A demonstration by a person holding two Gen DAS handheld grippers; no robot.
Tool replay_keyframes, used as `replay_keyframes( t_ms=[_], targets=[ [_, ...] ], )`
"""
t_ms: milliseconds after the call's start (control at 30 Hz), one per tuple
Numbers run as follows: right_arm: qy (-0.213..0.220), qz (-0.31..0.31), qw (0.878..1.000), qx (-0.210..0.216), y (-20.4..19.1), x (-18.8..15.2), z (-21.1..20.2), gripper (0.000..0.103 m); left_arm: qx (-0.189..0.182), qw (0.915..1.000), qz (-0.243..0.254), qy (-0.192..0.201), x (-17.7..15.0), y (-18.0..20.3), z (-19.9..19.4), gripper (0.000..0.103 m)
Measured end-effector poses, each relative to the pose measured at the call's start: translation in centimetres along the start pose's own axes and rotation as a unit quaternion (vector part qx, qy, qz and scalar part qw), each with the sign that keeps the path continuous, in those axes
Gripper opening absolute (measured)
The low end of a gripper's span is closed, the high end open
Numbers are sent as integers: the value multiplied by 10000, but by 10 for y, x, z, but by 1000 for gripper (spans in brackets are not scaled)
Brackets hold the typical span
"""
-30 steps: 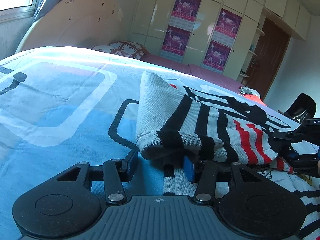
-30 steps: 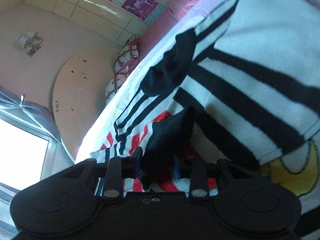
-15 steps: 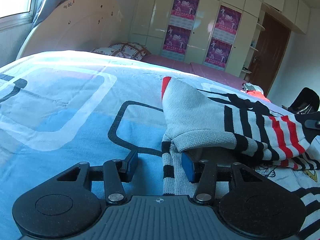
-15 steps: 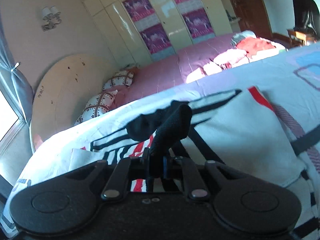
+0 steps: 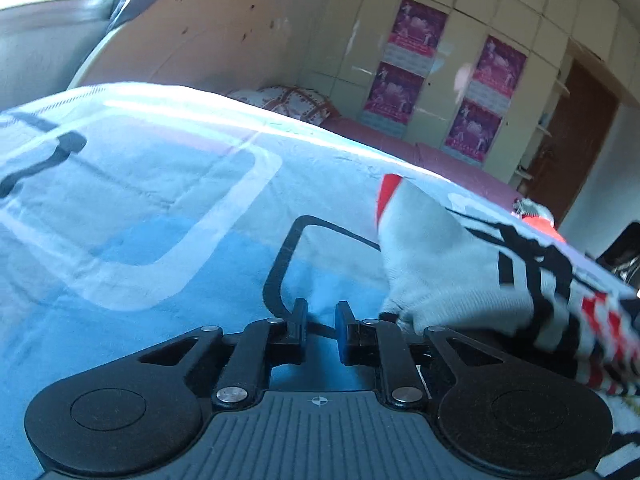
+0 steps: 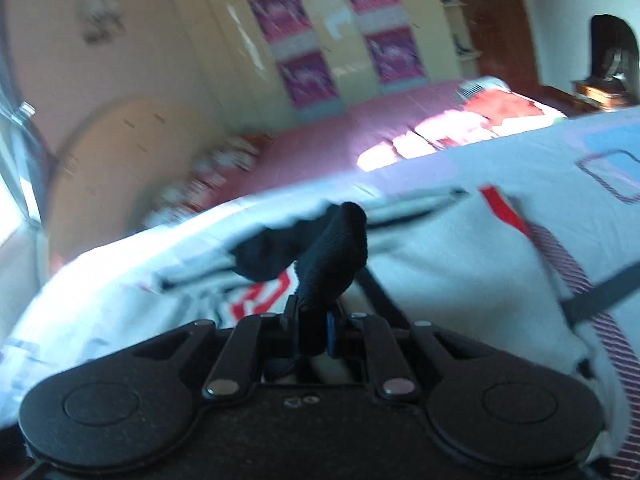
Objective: Fold small clothes
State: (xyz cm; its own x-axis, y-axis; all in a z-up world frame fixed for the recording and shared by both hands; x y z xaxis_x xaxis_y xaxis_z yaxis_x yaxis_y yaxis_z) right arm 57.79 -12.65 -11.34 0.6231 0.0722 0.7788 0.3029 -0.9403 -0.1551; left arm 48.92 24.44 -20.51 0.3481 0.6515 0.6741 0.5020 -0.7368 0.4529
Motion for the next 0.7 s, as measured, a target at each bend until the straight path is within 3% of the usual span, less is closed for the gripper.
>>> replay_keyframes(
  t_ms=[67, 133, 167, 233, 300, 333, 367, 533, 600, 633, 700],
  targets=[
    [-620, 311, 9975, -96, 18, -23, 21, 13, -166, 9997, -124, -126, 3, -6, 0, 13],
    [-493, 339, 9982, 6, 21, -23, 13, 19, -235, 9996, -99, -109, 8, -12, -8, 14],
    [-399, 317, 9987, -40, 23, -20, 6, 28, -208, 9998, -41, 16, 13, -14, -13, 14],
    [-225, 274, 9994, -60, 26, -15, -4, 30, -432, 9990, 119, 45, 23, -3, -16, 16],
    [-155, 564, 9983, 75, 31, -13, -10, 31, -646, 9971, 392, 48, 27, 17, -13, 34],
    [-91, 778, 9968, 153, 34, -13, -14, 32, -789, 9957, 470, 74, 28, 29, -14, 51],
    [-80, 1003, 9947, 191, 38, -15, -16, 32, -893, 9948, 486, 98, 27, 37, -16, 54],
    [-216, 2076, 9766, 525, 55, -36, -8, 32, -975, 9947, 155, -293, 11, 46, 4, 54],
    [-236, 2654, 9592, 945, 56, -45, 0, 32, -719, 9952, 183, -641, -3, 45, 22, 54],
    [-195, 2905, 9509, 1052, 56, -46, 1, 33, -691, 9954, 278, -594, -8, 46, 24, 54],
    [-114, 2940, 9491, 1125, 52, -48, -3, 33, -649, 9955, 414, -562, -10, 49, 23, 54]
  ],
)
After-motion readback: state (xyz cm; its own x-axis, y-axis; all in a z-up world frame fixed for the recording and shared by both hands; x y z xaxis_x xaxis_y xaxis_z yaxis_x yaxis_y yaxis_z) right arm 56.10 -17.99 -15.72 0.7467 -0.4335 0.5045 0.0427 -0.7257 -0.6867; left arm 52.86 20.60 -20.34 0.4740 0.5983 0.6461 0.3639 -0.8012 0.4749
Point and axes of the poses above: each gripper's, at about its wrist camera, not at the fingertips, and z roughly the way its jaws point, y to its right, x to its top, the point moved 8 cm from there along z, roughly the way its jaws point, and after that the axes turned 12 degrees about -z, right-handed, at the moved point
